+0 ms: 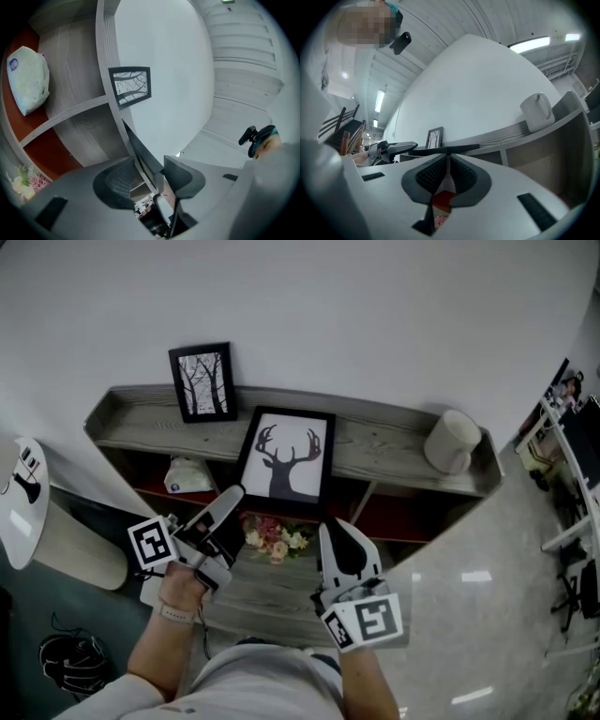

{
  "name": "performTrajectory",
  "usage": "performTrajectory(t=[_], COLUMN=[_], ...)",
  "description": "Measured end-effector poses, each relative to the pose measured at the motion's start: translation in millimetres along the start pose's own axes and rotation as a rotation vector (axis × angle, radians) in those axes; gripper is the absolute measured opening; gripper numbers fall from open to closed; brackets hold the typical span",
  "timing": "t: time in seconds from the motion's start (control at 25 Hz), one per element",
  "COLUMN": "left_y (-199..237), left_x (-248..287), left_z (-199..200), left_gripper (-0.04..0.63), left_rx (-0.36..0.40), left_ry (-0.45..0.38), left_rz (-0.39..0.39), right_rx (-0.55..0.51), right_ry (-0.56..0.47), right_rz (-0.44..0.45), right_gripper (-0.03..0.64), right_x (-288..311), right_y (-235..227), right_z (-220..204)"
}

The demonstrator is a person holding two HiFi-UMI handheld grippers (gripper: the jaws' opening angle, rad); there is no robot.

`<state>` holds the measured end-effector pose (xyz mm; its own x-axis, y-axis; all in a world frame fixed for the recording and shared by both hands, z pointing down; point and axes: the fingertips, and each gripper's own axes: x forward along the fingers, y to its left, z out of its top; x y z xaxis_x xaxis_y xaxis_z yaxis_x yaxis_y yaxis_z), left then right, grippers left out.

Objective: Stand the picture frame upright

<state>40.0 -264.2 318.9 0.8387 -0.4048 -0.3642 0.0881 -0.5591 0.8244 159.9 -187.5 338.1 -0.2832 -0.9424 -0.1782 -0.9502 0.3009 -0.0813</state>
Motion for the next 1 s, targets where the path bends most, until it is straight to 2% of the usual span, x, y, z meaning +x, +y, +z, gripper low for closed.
performTrajectory(t=[0.08,0.32,0.6,0.84,1.0], left_y=[-2,6,20,33,37], left_x=[0,-8,-23,-31,-33], left_z=[-1,-9,-23,-26,-24], left_gripper=[0.161,0.12,0.094,0.086,0.086], left_rx=[0.002,-0.034,-0.072,-0.09,-0.084], left_ry=[0.004,-0.012,-0.04,-0.047,-0.043], left_rz=[-0.009,0.014,0.035,0.046,0.044], right_rx=[-0.002,-0.004,0.0,0.017,-0.062], right_ry=[0.0,0.004,-0.013,0.002,0.016], right_rz=[-0.006,-0.027,-0.051,-0.003,-0.006], right_gripper=[0.034,0.034,0.034,0.035,0.035], right_x=[-1,-12,-24,1,26], right_y=[0,-5,-18,-26,-30], right_z=[0,0,12,29,52])
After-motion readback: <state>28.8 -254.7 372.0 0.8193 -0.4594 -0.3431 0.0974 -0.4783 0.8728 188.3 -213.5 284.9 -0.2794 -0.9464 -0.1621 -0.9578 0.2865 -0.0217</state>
